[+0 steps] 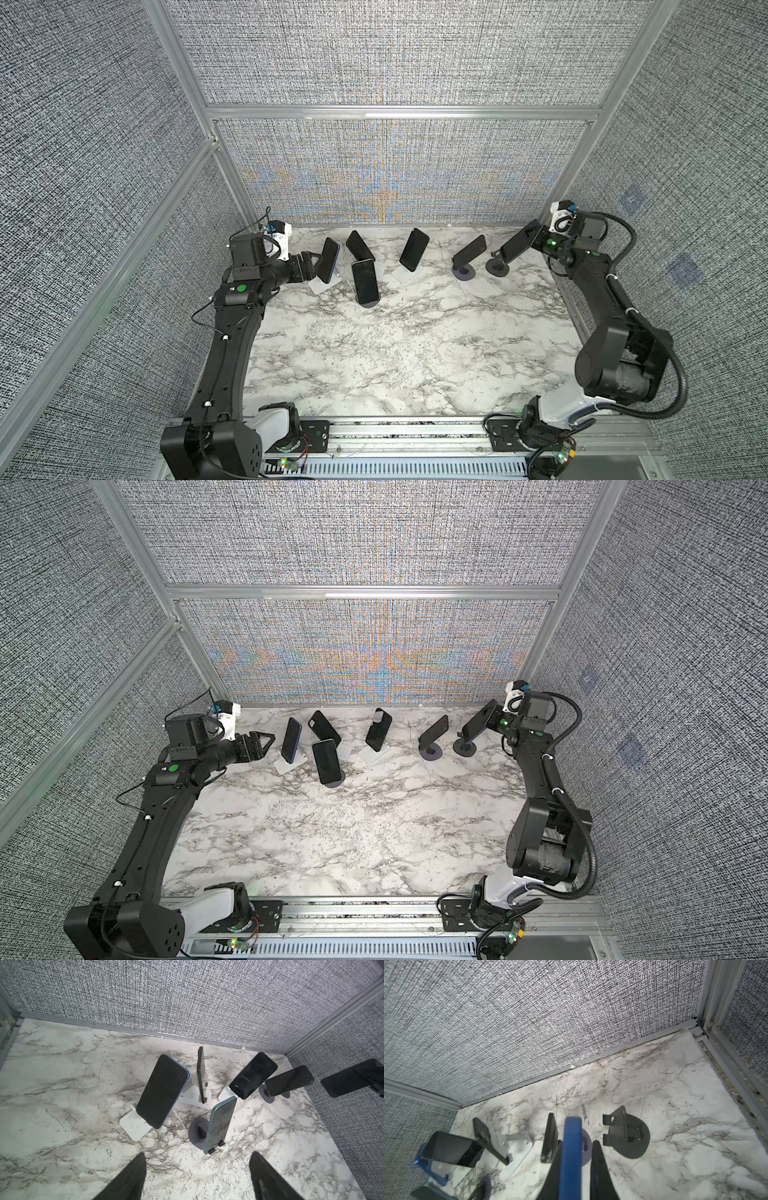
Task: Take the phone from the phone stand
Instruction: 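Carry the phone toward the table center while the left gripper reaches toward it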
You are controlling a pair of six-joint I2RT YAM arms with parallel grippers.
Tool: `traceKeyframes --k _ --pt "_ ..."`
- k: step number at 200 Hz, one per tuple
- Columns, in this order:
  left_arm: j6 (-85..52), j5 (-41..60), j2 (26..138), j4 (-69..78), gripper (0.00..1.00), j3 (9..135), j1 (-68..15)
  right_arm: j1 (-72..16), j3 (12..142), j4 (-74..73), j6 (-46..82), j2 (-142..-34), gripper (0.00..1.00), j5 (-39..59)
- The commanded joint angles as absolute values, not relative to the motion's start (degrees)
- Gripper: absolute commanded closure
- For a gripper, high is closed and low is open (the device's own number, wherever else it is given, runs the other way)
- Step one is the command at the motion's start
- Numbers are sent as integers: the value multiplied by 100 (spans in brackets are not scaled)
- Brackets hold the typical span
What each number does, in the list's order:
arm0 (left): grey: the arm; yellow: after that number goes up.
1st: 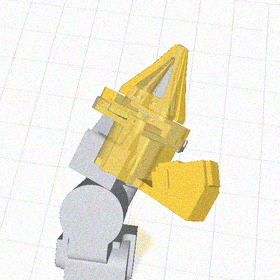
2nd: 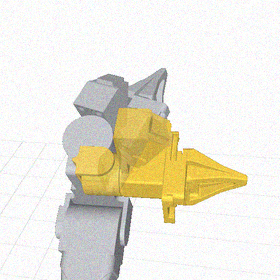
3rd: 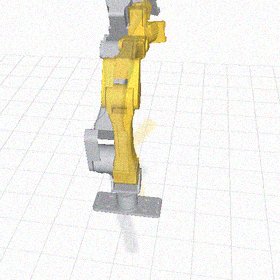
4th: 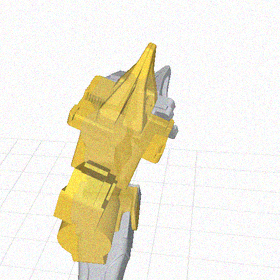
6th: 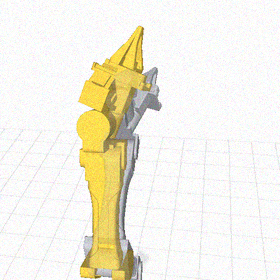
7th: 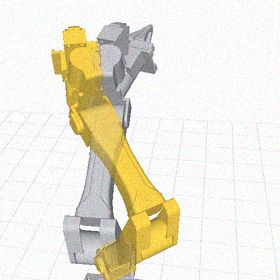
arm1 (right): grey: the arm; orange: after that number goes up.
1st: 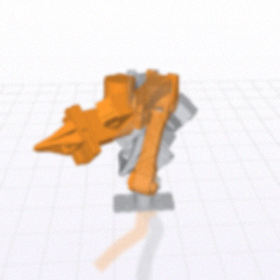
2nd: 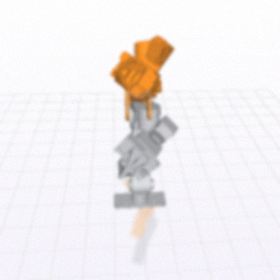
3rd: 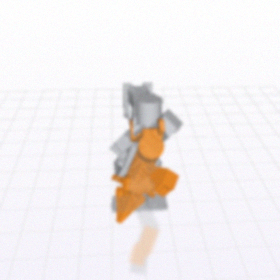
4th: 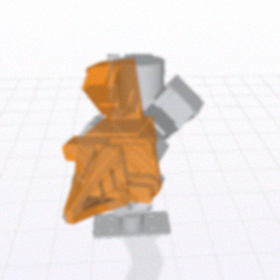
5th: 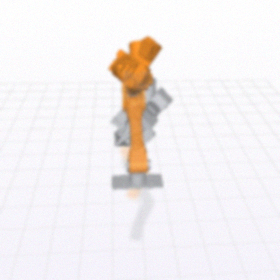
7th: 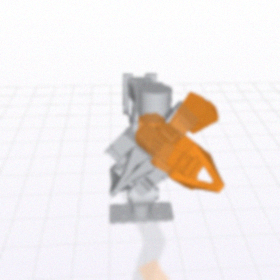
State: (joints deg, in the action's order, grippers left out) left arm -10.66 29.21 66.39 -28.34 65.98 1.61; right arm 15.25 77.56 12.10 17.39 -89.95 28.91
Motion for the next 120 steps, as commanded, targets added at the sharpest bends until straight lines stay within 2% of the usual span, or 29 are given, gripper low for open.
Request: traceKeyframes --k 1,58,71,93,120 --pt "-1057 3137 6523 -2943 23 6724 -104 1499 7941 2439 1504 -8698 100 3155" --pt "-327 2734 6682 -3721 22 7306 -1786 1196 7983 4132 1116 -7856 100 3479" --pt "-138 2637 6803 -3755 18 7360 -2232 1059 7934 4386 1155 -7719 100 3569" --pt "118 2416 7144 -3609 2 7402 -2988 783 7761 4583 1393 -7485 100 3620" --pt "265 2465 7682 -3103 1 7439 -3720 320 7548 4765 1562 -7277 100 3660"
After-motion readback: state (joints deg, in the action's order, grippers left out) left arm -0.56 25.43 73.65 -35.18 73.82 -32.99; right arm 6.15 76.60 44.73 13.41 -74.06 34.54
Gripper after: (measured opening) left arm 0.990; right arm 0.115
